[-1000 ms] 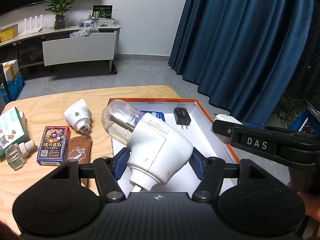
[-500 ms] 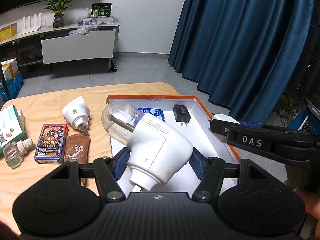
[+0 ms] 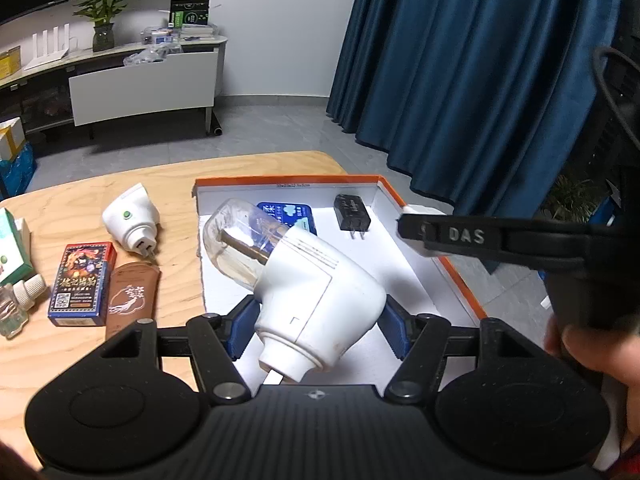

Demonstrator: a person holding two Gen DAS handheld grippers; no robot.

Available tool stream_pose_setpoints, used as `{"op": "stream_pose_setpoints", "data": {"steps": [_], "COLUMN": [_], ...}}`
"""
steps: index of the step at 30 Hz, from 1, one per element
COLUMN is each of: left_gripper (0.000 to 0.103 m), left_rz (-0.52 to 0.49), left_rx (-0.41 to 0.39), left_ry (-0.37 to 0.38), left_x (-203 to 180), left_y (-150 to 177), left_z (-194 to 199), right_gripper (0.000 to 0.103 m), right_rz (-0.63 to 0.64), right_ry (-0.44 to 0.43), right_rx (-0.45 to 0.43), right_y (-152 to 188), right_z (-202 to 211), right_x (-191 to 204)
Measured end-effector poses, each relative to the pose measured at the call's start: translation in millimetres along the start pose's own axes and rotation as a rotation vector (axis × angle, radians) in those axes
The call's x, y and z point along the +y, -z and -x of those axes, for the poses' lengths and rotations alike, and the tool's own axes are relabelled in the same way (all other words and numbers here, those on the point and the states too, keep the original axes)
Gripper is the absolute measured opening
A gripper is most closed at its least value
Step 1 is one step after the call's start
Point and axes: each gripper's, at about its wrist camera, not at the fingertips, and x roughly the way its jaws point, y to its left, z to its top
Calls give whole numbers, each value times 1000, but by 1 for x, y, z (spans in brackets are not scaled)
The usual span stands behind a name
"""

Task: Organize rigid objects
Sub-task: 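Hold the diffuser and cube charger above the box, lowering slowly, then release the cube charger with the right gripper while the left releases the diffuser into the box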

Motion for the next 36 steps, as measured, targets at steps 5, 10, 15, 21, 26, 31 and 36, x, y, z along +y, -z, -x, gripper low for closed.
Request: {"op": "stream_pose_setpoints", "data": {"steps": [5,10,15,21,26,31,36], "left_gripper": [66,66,66,66,66,69,83], "left_rz": [-13,-19,-21,-30,-65,-82,-71], "left_rx": [7,18,28,45,60,78,38], "left_ry": [10,12,10,29,60,62,36], "left_x": [-4,-5,-4,-10,-24,-33,-25], "left_y": [-1,-1,-2,-2,1,2,2], "left_z": [-8,-16,-23,-34,-48,-62,-45], "right_gripper": [52,52,61,66,68,71,78], "right_rz": [13,18,3,-25,-36,-30,-38], "right_ry": [-6,-1,4,23,51,77,86], "right_rx": [25,48,20,-29,-64,-82,-89], "right_y": [-2,-6,-11,-13,-11,-7,-3], "right_z": [-13,-31,-39,-19,5,21,31], "right_x": [-2,-2,-8,-22,-30,-32,-31]}}
